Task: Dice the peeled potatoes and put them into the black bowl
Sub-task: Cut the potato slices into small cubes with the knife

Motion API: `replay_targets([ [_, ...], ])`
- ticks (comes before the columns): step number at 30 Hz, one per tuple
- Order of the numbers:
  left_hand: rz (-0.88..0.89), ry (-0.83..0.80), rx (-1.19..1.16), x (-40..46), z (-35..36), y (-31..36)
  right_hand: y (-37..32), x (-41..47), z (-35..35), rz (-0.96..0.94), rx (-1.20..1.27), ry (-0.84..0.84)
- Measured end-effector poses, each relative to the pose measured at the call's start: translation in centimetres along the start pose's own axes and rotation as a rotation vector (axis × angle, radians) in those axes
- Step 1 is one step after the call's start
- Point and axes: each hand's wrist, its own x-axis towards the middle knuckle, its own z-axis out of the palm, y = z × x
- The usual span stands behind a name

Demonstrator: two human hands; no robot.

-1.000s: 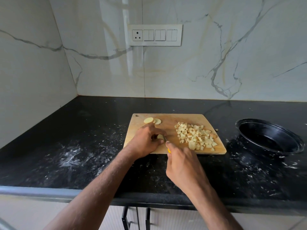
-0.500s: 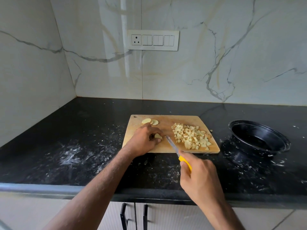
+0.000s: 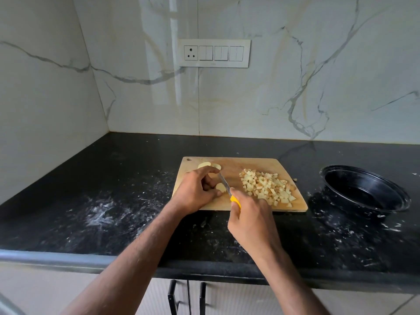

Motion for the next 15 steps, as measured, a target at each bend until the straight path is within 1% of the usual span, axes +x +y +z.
replay_targets([
  [7,0.069,-0.031,0.023,-0.32,0.06,0.5,0.23,-0.06,0.35,0.018,-0.023,-0.066],
  [12,0.101,-0.035,0.159,0.14,0.33,0.5,0.08,0.1,0.25,0.013,-0.021,-0.109],
  [15,0.099,-0.051,0.193,0.2,0.35,0.74,0.27,-0.28,0.39,0.022,-0.044,-0.13],
])
